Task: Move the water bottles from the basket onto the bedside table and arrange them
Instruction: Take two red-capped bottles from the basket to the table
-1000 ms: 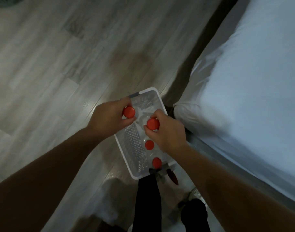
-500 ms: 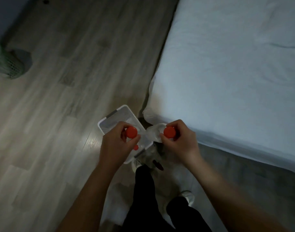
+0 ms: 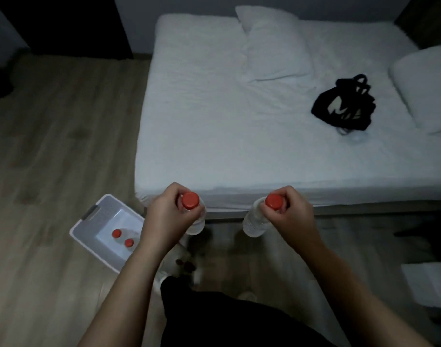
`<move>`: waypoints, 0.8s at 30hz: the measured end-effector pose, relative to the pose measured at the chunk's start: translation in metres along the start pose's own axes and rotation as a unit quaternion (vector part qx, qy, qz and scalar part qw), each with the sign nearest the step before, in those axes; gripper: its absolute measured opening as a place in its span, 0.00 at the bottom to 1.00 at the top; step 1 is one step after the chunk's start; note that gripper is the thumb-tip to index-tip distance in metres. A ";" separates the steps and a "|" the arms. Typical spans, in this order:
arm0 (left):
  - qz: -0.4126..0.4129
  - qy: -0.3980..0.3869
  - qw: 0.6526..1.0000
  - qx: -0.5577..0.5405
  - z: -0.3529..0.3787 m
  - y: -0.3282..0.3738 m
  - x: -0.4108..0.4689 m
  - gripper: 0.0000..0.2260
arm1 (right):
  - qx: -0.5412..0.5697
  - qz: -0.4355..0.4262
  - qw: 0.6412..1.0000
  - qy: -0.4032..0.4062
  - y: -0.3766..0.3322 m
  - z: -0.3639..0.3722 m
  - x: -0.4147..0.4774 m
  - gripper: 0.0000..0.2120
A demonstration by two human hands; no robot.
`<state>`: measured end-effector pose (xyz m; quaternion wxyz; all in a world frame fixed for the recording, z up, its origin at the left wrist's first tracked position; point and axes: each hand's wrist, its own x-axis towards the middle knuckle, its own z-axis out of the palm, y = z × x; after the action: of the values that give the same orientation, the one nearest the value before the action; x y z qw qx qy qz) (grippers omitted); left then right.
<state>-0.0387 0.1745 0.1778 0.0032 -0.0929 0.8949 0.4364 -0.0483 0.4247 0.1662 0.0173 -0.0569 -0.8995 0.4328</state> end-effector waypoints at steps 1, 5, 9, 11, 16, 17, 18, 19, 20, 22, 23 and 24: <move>0.008 -0.002 1.000 -0.002 0.014 0.012 -0.003 0.10 | 0.000 -0.001 1.000 0.011 0.012 -0.017 -0.003 0.09; 0.050 -0.035 0.998 0.008 0.064 0.060 -0.014 0.10 | -0.003 0.035 0.998 0.047 0.049 -0.083 -0.018 0.09; 0.090 -0.075 0.993 0.020 0.107 0.106 -0.018 0.08 | -0.002 0.054 0.994 0.094 0.078 -0.135 -0.029 0.09; 0.112 -0.100 0.988 0.022 0.127 0.128 -0.018 0.08 | 0.002 0.068 0.991 0.115 0.091 -0.157 -0.033 0.10; 0.173 -0.169 0.970 0.031 0.173 0.177 -0.008 0.06 | 0.023 0.134 0.981 0.141 0.120 -0.199 -0.036 0.08; 0.184 -0.181 0.966 0.031 0.183 0.187 -0.005 0.06 | 0.026 0.147 0.978 0.147 0.126 -0.208 -0.035 0.08; 0.191 -0.193 0.962 0.030 0.192 0.196 -0.002 0.06 | 0.031 0.160 0.975 0.152 0.131 -0.217 -0.034 0.08; 0.198 -0.204 0.958 0.032 0.203 0.206 0.002 0.06 | 0.034 0.168 0.972 0.161 0.138 -0.226 -0.033 0.08; 0.205 -0.213 0.955 0.036 0.214 0.216 0.007 0.06 | 0.032 0.170 0.969 0.176 0.145 -0.235 -0.031 0.09; 0.221 -0.229 0.947 0.038 0.238 0.236 0.018 0.06 | 0.013 0.171 0.965 0.197 0.158 -0.254 -0.024 0.09; 0.228 -0.238 0.944 0.037 0.251 0.247 0.025 0.06 | 0.009 0.180 0.963 0.199 0.166 -0.264 -0.019 0.10; 0.233 -0.247 0.940 0.037 0.265 0.258 0.032 0.06 | 0.013 0.194 0.960 0.200 0.175 -0.274 -0.012 0.10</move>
<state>-0.1334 0.5317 0.2118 0.1262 0.2289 0.8779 0.4011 0.0014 0.7440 0.2012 0.1130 -0.3151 -0.8436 0.4198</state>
